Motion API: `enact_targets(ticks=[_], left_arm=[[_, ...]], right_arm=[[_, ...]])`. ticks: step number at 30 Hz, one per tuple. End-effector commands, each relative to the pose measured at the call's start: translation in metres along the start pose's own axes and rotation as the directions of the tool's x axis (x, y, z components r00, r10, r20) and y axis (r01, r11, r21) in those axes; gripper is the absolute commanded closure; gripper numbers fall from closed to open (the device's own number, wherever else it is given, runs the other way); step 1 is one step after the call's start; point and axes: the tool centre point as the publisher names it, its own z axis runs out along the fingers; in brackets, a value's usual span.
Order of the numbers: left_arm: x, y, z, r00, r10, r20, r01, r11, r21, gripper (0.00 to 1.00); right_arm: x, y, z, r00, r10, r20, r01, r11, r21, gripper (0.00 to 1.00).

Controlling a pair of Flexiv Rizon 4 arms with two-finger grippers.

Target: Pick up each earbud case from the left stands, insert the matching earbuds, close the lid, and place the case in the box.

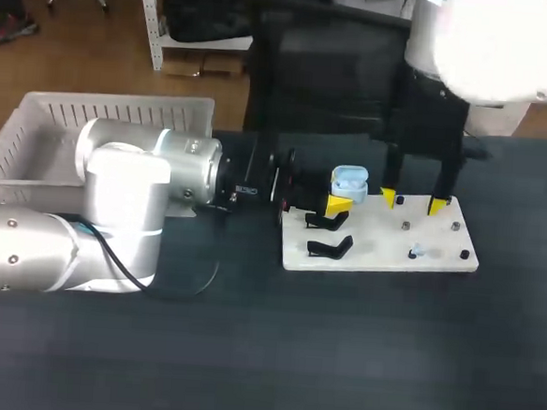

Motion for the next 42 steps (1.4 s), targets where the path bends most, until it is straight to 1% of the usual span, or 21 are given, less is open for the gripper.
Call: enact_targets(ticks=[1, 4, 6, 8, 9, 11, 14, 18, 19, 23, 25, 29, 38, 42], left_arm=[[0.000, -0.002, 0.000, 1.000, 0.004, 0.002, -0.004, 1.000, -0.007, 1.00], [0.000, -0.002, 0.000, 1.000, 0.004, 0.002, -0.004, 1.000, -0.007, 1.00], [0.000, -0.002, 0.000, 1.000, 0.004, 0.002, -0.004, 1.000, -0.007, 1.00], [0.000, -0.002, 0.000, 1.000, 0.004, 0.002, -0.004, 1.000, -0.007, 1.00], [0.000, -0.002, 0.000, 1.000, 0.004, 0.002, -0.004, 1.000, -0.007, 1.00], [0.000, -0.002, 0.000, 1.000, 0.004, 0.002, -0.004, 1.000, -0.007, 1.00], [0.000, -0.002, 0.000, 1.000, 0.004, 0.002, -0.004, 1.000, -0.007, 1.00], [0.000, -0.002, 0.000, 1.000, 0.004, 0.002, -0.004, 1.000, -0.007, 1.00], [0.000, -0.002, 0.000, 1.000, 0.004, 0.002, -0.004, 1.000, -0.007, 1.00], [0.000, -0.002, 0.000, 1.000, 0.004, 0.002, -0.004, 1.000, -0.007, 1.00], [0.000, -0.002, 0.000, 1.000, 0.004, 0.002, -0.004, 1.000, -0.007, 1.00], [0.000, -0.002, 0.000, 1.000, 0.004, 0.002, -0.004, 1.000, -0.007, 1.00], [0.000, -0.002, 0.000, 1.000, 0.004, 0.002, -0.004, 1.000, -0.007, 1.00], [0.000, -0.002, 0.000, 1.000, 0.004, 0.002, -0.004, 1.000, -0.007, 1.00]], right_arm=[[0.006, -0.029, 0.015, 0.994, -0.004, 0.105, 0.021, 0.988, -0.156, 0.57], [0.003, -0.037, 0.029, 0.993, -0.005, 0.115, 0.021, 0.990, -0.143, 0.56], [0.001, -0.039, 0.037, 0.993, -0.015, 0.119, 0.034, 0.987, -0.160, 0.56], [-0.001, -0.038, 0.043, 0.992, -0.026, 0.126, 0.049, 0.982, -0.183, 0.56], [-0.002, -0.036, 0.048, 0.990, -0.040, 0.136, 0.064, 0.982, -0.177, 0.56], [-0.001, -0.031, 0.055, 0.987, -0.073, 0.146, 0.101, 0.975, -0.196, 0.56], [-0.004, -0.025, 0.062, 0.982, -0.103, 0.159, 0.134, 0.971, -0.200, 0.56], [-0.016, -0.024, 0.069, 0.978, -0.116, 0.173, 0.149, 0.971, -0.188, 0.58], [-0.020, -0.026, 0.071, 0.976, -0.116, 0.186, 0.150, 0.972, -0.181, 0.56], [-0.030, -0.033, 0.076, 0.976, -0.106, 0.190, 0.141, 0.974, -0.178, 0.55], [-0.033, -0.036, 0.079, 0.977, -0.101, 0.189, 0.135, 0.975, -0.175, 0.57], [-0.036, -0.037, 0.084, 0.978, -0.105, 0.181, 0.136, 0.976, -0.167, 0.60], [-0.042, -0.036, 0.092, 0.978, -0.117, 0.171, 0.144, 0.977, -0.157, 0.61], [-0.046, -0.035, 0.097, 0.981, -0.115, 0.154, 0.139, 0.978, -0.153, 0.62]])
